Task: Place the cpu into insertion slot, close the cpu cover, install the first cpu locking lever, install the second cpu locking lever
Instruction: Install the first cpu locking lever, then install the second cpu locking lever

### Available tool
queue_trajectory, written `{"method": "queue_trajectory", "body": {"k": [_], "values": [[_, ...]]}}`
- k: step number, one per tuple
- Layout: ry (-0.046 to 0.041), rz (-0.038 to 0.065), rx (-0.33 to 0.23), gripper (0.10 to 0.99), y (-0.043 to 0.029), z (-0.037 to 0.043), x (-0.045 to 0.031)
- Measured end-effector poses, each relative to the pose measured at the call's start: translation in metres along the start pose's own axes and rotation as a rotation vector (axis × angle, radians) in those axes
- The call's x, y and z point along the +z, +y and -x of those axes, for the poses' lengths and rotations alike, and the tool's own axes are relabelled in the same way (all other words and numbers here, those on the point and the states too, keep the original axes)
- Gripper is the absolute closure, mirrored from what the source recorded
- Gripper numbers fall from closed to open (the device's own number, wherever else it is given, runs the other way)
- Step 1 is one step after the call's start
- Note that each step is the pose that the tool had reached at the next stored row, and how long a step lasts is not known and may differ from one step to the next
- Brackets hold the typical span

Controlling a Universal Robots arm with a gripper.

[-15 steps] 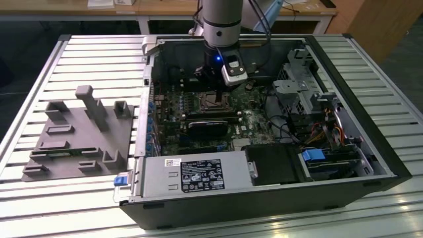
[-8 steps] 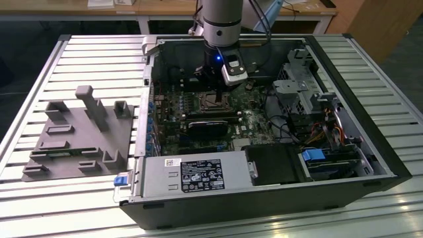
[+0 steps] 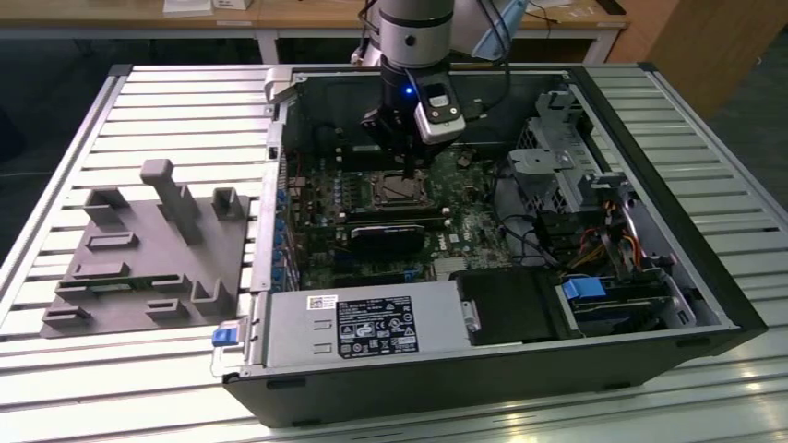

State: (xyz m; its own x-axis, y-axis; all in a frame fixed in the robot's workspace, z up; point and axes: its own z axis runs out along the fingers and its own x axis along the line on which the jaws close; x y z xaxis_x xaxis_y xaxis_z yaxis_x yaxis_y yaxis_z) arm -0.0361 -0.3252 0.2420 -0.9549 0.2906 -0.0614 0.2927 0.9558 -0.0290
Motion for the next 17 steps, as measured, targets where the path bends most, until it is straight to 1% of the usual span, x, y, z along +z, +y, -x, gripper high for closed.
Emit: {"method": "queue_trajectory", "body": {"k": [11, 17], "values": [[0.0001, 0.0, 0.0, 0.984, -0.0003, -0.0001, -0.0011], [0.0, 0.0, 0.0, 0.984, -0.0032, 0.0009, -0.0009]]}}
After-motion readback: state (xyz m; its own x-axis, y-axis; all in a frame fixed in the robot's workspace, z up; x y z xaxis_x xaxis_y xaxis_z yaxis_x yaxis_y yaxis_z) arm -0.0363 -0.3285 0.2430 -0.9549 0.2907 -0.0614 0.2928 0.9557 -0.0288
